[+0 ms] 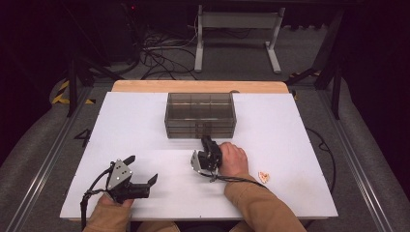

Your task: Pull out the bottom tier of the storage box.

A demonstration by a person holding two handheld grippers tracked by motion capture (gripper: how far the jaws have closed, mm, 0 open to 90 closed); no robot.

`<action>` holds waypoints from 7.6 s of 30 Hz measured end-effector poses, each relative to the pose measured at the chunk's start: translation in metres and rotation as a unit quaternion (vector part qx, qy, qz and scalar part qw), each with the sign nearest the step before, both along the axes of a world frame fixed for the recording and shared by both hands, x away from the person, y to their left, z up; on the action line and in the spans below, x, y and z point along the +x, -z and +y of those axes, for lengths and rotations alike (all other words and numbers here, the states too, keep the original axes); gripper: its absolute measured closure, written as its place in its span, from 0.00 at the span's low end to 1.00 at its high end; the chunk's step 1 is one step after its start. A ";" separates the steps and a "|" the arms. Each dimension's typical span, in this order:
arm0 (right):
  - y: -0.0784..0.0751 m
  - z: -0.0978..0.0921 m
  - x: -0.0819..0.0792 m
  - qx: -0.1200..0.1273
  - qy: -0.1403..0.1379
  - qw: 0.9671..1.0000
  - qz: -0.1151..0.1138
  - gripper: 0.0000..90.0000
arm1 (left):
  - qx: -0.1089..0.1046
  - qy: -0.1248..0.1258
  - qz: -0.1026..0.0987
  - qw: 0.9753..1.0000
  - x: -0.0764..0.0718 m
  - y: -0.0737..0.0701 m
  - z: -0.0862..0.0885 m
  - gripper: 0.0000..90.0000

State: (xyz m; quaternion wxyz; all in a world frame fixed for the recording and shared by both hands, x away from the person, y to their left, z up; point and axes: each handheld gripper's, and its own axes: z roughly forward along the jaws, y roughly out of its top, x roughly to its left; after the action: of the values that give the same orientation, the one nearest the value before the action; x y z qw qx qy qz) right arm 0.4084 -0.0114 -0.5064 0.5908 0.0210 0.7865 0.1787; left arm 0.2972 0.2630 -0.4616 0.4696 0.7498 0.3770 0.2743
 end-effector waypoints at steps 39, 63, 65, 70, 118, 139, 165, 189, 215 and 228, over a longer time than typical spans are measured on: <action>0.000 0.003 0.001 -0.013 0.005 1.000 -0.013 0.89 | 0.001 0.001 0.001 1.000 0.000 0.000 0.000 0.01; -0.003 0.005 -0.012 -0.001 0.015 1.000 0.009 0.88 | 0.001 0.001 0.000 1.000 0.000 0.000 0.000 0.01; -0.003 0.006 -0.015 0.000 0.012 1.000 0.011 0.89 | 0.001 0.001 0.000 1.000 0.000 0.000 0.000 0.01; -0.004 0.006 -0.018 0.002 0.009 1.000 0.013 0.91 | 0.003 0.000 -0.001 1.000 0.000 0.000 0.000 0.01; -0.085 -0.034 0.021 0.112 -0.047 0.938 0.325 0.78 | 0.001 0.001 0.001 1.000 0.000 0.000 0.000 0.01; -0.081 -0.053 0.044 0.091 -0.048 0.940 0.324 0.77 | 0.002 0.002 0.001 1.000 0.000 0.000 0.000 0.01; -0.085 -0.055 0.051 0.119 -0.019 0.912 0.392 0.85 | 0.001 0.001 0.001 1.000 0.000 0.000 0.000 0.01; -0.094 -0.054 0.042 0.112 -0.010 0.860 0.498 0.87 | -0.007 0.001 0.005 1.000 0.000 0.000 0.001 0.01; -0.095 -0.056 0.016 0.087 -0.022 0.857 0.507 0.86 | -0.007 0.001 0.004 1.000 0.000 0.000 0.001 0.01; -0.096 -0.056 0.008 0.091 -0.032 0.860 0.500 0.77 | -0.007 0.000 0.005 1.000 0.001 0.000 0.001 0.01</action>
State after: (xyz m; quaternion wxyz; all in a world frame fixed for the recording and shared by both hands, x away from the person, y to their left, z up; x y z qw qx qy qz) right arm 0.4165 -0.0677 -0.4103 0.1069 0.1356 0.9568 0.2338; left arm 0.2979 0.2644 -0.4615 0.4726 0.7478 0.3816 0.2680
